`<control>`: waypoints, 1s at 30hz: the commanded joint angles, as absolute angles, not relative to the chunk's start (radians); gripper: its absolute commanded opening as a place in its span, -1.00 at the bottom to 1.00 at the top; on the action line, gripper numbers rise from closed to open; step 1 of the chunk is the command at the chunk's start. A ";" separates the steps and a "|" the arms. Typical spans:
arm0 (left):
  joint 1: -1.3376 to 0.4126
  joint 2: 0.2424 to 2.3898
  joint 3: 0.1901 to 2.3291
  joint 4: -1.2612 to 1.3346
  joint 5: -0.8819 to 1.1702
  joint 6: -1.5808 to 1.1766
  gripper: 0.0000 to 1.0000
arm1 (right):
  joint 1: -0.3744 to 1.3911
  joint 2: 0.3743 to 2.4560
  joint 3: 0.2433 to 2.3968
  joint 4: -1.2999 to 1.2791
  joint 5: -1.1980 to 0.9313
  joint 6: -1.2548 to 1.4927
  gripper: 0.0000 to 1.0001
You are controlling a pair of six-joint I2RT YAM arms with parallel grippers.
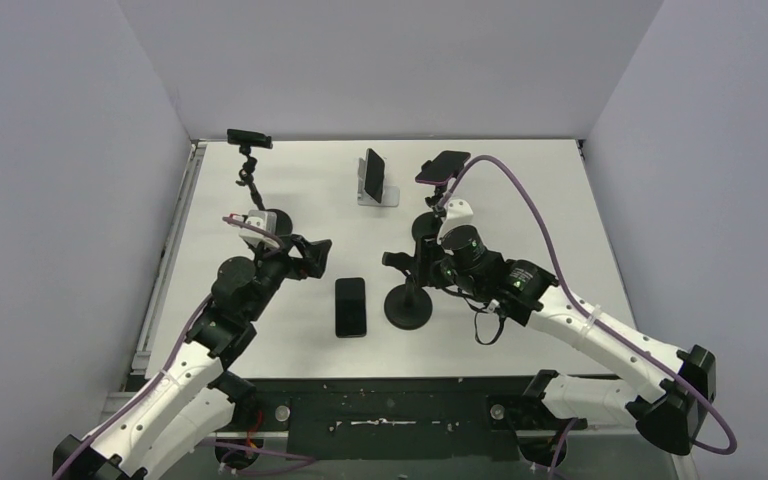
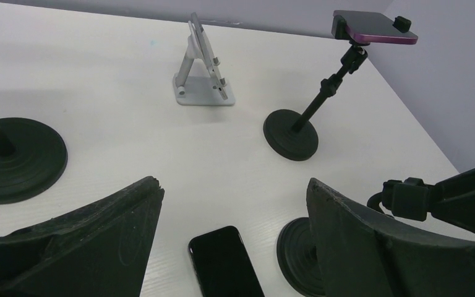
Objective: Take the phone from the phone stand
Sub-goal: Pick up the phone stand at the center of the board.
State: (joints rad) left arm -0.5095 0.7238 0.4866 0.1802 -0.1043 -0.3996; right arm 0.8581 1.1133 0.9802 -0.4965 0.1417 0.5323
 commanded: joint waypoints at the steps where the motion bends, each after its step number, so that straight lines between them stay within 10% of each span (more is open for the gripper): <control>1: -0.520 0.728 0.510 0.224 -0.110 -0.365 0.66 | 0.860 1.118 1.036 -0.487 0.159 0.537 -0.06; 22: -0.536 0.733 0.510 0.215 -0.117 -0.369 0.62 | 0.859 1.140 1.036 -0.473 0.146 0.521 -0.50; 30: -0.536 0.737 0.511 0.216 -0.120 -0.370 0.63 | 0.860 1.118 1.036 -0.477 0.150 0.503 -1.00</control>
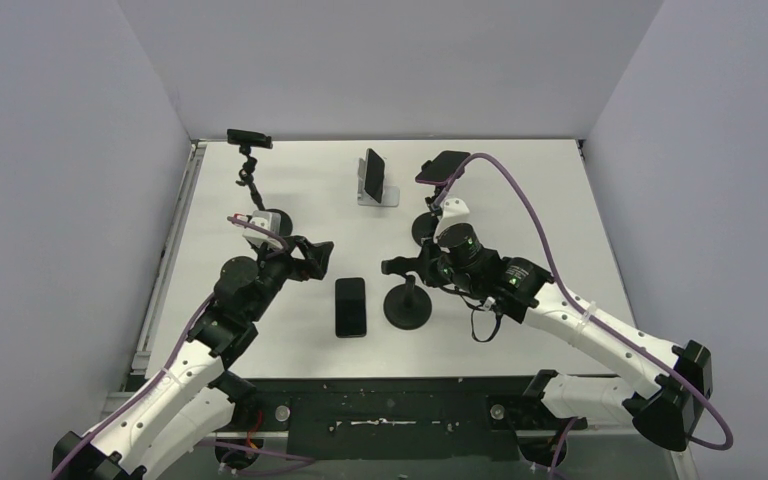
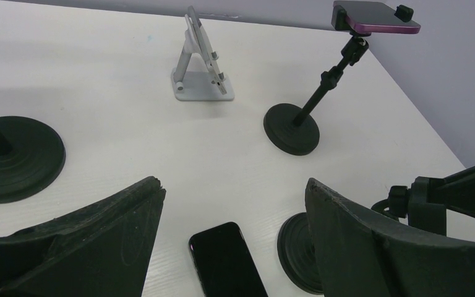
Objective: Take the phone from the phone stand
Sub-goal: Pick up the phone stand at the center of the board.
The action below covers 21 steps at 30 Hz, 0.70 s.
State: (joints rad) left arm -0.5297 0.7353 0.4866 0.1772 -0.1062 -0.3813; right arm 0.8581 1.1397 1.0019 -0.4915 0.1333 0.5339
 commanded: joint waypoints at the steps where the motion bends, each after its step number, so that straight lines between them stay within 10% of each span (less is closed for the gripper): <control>1: -0.535 0.737 0.511 0.215 -0.120 -0.368 0.62 | 0.860 1.112 1.036 -0.477 0.156 0.503 -1.00; 21: -0.535 0.701 0.515 0.204 -0.129 -0.363 0.61 | 0.550 1.090 1.224 -0.568 0.320 0.468 -1.00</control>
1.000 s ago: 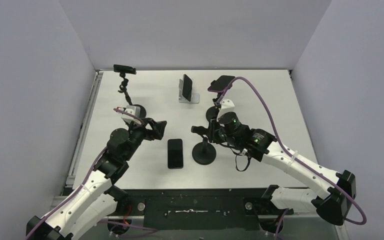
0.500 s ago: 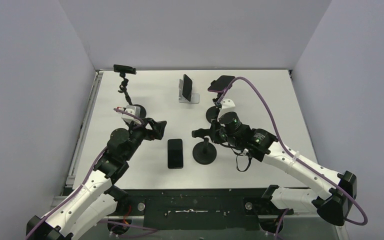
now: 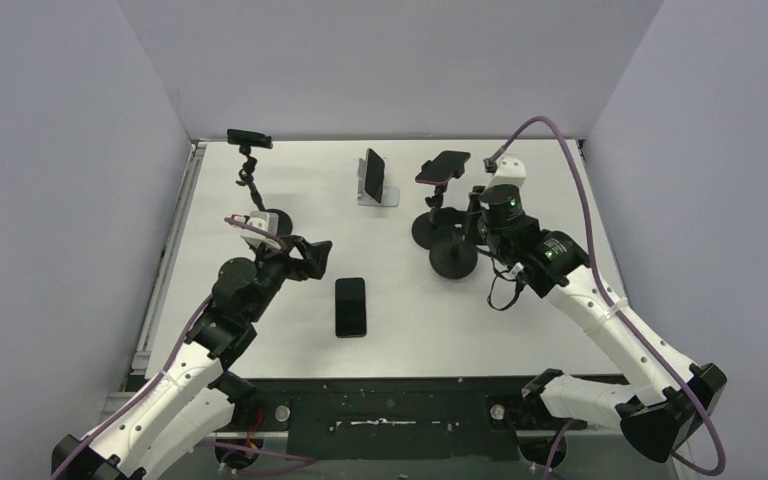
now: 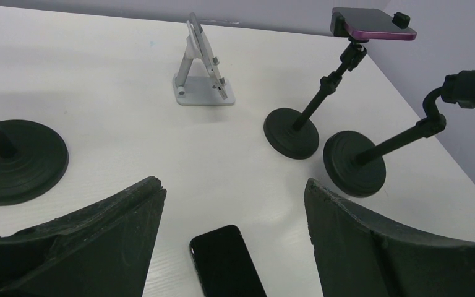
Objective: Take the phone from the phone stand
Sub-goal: Pick up the phone stand at the center of the board, then place the phone stand at the center of the board.
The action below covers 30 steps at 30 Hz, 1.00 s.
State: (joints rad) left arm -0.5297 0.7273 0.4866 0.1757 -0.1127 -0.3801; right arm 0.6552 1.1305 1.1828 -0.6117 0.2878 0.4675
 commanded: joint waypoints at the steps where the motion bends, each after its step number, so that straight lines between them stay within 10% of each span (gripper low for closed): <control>1: -0.535 0.698 0.515 0.204 -0.129 -0.364 0.61 | 0.514 1.087 1.220 -0.565 0.313 0.475 -1.00; 30: -0.535 0.670 0.517 0.199 -0.122 -0.372 0.60 | 0.050 1.484 1.398 -0.247 0.255 0.618 -1.00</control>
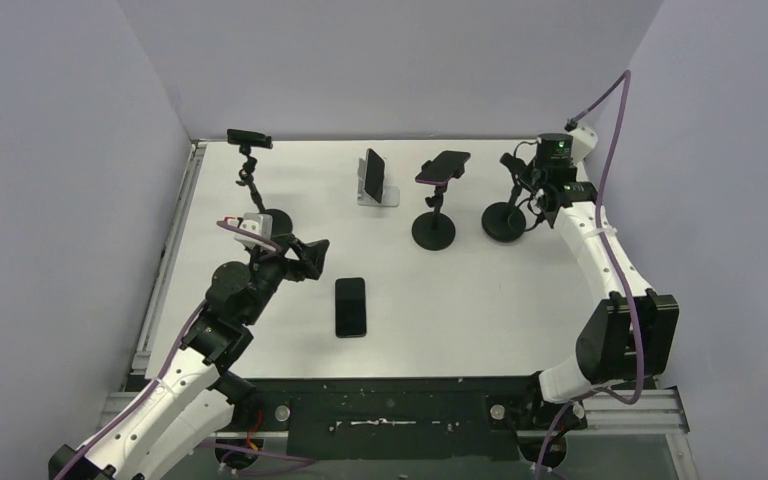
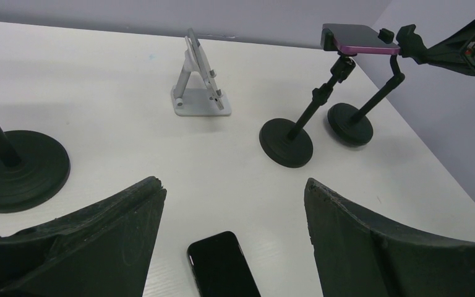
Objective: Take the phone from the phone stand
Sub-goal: Place the phone stand at the center of the board.
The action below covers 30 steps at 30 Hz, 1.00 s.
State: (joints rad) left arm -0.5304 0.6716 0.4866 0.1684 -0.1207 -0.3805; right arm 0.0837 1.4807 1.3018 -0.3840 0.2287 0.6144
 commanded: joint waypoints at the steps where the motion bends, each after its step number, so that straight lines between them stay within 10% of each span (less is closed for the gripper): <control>1: -0.534 0.673 0.517 0.200 -0.121 -0.372 0.61 | 0.040 1.496 1.405 -0.248 0.250 0.619 -1.00; 17: -0.534 0.680 0.517 0.201 -0.105 -0.375 0.61 | -0.025 1.576 1.391 -0.281 0.165 0.640 -1.00; 30: -0.535 0.673 0.518 0.195 -0.104 -0.376 0.61 | -0.036 1.526 1.387 -0.289 0.117 0.626 0.18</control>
State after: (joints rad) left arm -0.5304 0.6827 0.4866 0.1688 -0.1188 -0.3809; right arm -0.0322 1.5932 1.3579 -0.3222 0.1390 0.6300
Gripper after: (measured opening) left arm 0.804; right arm 0.562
